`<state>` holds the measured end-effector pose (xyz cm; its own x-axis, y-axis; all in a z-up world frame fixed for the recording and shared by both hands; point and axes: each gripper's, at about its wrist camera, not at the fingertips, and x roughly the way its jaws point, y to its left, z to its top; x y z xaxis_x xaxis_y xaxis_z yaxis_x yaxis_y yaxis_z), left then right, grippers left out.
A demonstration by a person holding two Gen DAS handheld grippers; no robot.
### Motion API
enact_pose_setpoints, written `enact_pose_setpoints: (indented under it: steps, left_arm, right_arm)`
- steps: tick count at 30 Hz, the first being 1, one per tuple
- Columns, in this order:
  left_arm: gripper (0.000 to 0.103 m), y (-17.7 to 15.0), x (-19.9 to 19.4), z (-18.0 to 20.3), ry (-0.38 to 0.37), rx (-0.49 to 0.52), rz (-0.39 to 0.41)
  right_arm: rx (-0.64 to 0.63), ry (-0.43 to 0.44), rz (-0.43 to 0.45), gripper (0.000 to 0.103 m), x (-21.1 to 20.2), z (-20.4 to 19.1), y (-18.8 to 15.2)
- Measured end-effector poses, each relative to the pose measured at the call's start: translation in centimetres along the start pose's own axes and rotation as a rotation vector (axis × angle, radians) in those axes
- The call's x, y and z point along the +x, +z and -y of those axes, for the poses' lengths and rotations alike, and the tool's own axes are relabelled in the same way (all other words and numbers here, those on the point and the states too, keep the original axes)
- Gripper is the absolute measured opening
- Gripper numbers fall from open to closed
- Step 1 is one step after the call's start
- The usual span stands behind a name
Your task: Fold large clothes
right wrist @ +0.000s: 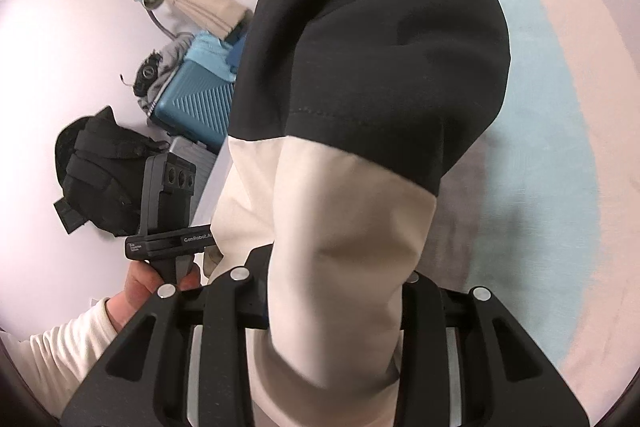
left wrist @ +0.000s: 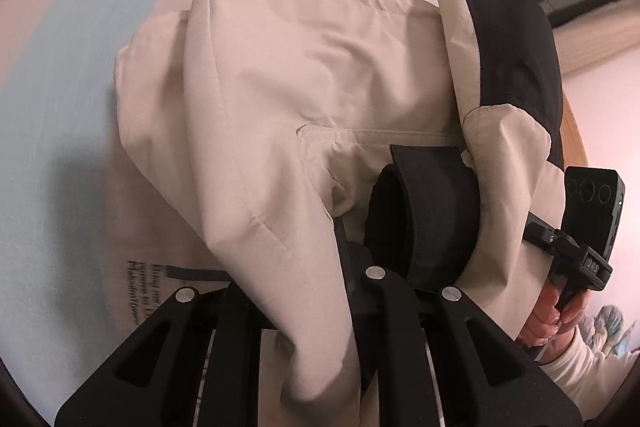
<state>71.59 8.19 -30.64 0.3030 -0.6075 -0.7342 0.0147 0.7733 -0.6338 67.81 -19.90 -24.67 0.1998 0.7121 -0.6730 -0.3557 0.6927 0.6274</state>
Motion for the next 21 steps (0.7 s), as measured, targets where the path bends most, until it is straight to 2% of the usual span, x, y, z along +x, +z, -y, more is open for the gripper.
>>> enact_pose_setpoints:
  steps: [2,5,9,10,12,14,20,21]
  left_arm:
    - [0.011,0.1,-0.3,2.5,-0.004,0.024,-0.003]
    - [0.011,0.0,-0.3,7.7,-0.02,0.06,-0.007]
    - [0.011,-0.7,1.5,16.8,-0.04,0.139,-0.033]
    - [0.011,-1.2,2.6,20.6,-0.04,0.176,-0.04]
    - [0.011,-1.8,3.9,25.0,-0.044,0.218,-0.048]
    - [0.011,-3.1,6.5,31.2,-0.053,0.272,-0.057]
    - [0.011,-6.6,16.2,48.5,-0.103,0.385,-0.083]
    - [0.011,-7.1,18.0,51.1,-0.12,0.393,-0.085]
  right_arm:
    - [0.004,-0.009,0.024,0.032,-2.3,-0.1,-0.2]
    - [0.056,-0.021,0.076,0.032,-8.2,0.5,-0.9]
    - [0.097,-0.06,0.133,0.032,-16.9,2.3,-1.7]
    - [0.101,-0.073,0.147,0.032,-19.3,3.1,-2.1]
    - [0.112,-0.095,0.18,0.032,-24.7,5.2,-3.0]
    - [0.115,-0.12,0.211,0.032,-29.8,7.6,-4.0]
    - [0.152,-0.183,0.28,0.032,-46.5,17.9,-7.1]
    - [0.161,-0.198,0.295,0.032,-50.3,20.6,-7.7]
